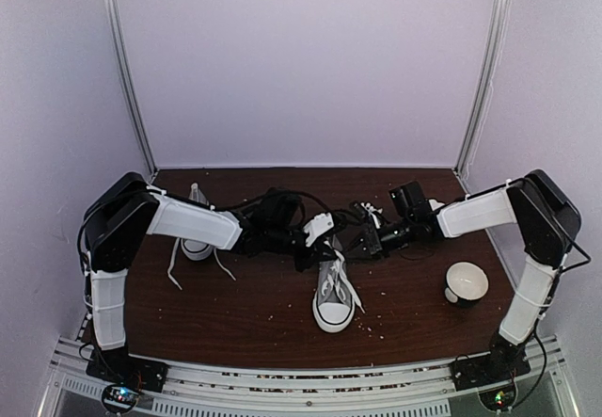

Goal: Tie the shoes
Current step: Cross the half-tied shoelace into a loop with the shoelace.

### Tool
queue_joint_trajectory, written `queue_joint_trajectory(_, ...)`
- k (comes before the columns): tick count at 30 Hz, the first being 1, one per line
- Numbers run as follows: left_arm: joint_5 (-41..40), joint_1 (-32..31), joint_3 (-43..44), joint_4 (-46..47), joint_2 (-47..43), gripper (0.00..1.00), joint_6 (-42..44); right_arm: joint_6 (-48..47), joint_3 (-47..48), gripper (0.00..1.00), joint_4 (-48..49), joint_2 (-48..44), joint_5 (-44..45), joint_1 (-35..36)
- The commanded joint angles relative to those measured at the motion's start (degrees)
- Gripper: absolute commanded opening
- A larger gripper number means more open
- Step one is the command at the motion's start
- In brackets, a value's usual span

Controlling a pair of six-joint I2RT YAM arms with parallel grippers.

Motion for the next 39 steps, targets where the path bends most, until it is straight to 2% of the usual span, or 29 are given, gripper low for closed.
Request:
queue_joint_trajectory(1, 0.3, 0.1, -0.3, 1.7, -1.5, 0.00, 0.4, -0.2, 0.5, 0.00, -0.3, -2.2, 1.7, -0.4)
queue_joint_trajectory(3, 0.2, 0.1, -0.3, 1.6, -1.5, 0.00, 0.5, 0.0, 0.6, 0.00, -0.1, -2.2, 1.5, -0.4)
queue_joint_trajectory(6, -0.7, 0.2, -0.5, 1.5, -1.9, 0.15, 0.2, -0.3, 0.7, 0.00, -0.5, -2.1, 1.2, -0.4)
queue_joint_trajectory(11, -2.1, 0.4, -2.2, 1.6, -4.4, 0.28, 1.3, -0.6, 0.7, 0.00, -1.0, -2.2, 1.3, -0.4)
queue_joint_trajectory(15, -1.2, 0.4, -4.1, 0.7, -6.8, 0.43, 3.2, -0.6, 0.9, 0.00, -1.1, -2.5, 1.2, -0.4)
queue_joint_trajectory(18, 0.0, 0.7, -5.7, 1.2, -8.4, 0.48, 3.6, -0.5, 1.1, 0.00, -1.3, -2.6, 1.2, -0.3)
queue_joint_trajectory(27, 1.6, 1.4, -2.3, 2.0, -7.3, 0.50, 0.5, -1.6, 2.1, 0.00, -3.3, -2.3, 0.8, 0.3)
queue_joint_trajectory(32, 3.3, 2.6, -0.4, -0.3, -5.4, 0.40, -1.4, -2.3, 2.8, 0.00, -4.4, -2.2, 1.0, 0.8)
queue_joint_trajectory(36, 5.5, 3.0, -2.5, 3.1, -6.3, 0.40, -2.7, -2.8, 3.0, 0.00, -5.1, -2.0, 1.1, 1.0)
queue_joint_trajectory(39, 5.2, 3.0, -2.4, 2.7, -6.3, 0.31, -2.7, -2.9, 3.1, 0.00, -5.4, -2.1, 1.1, 0.9)
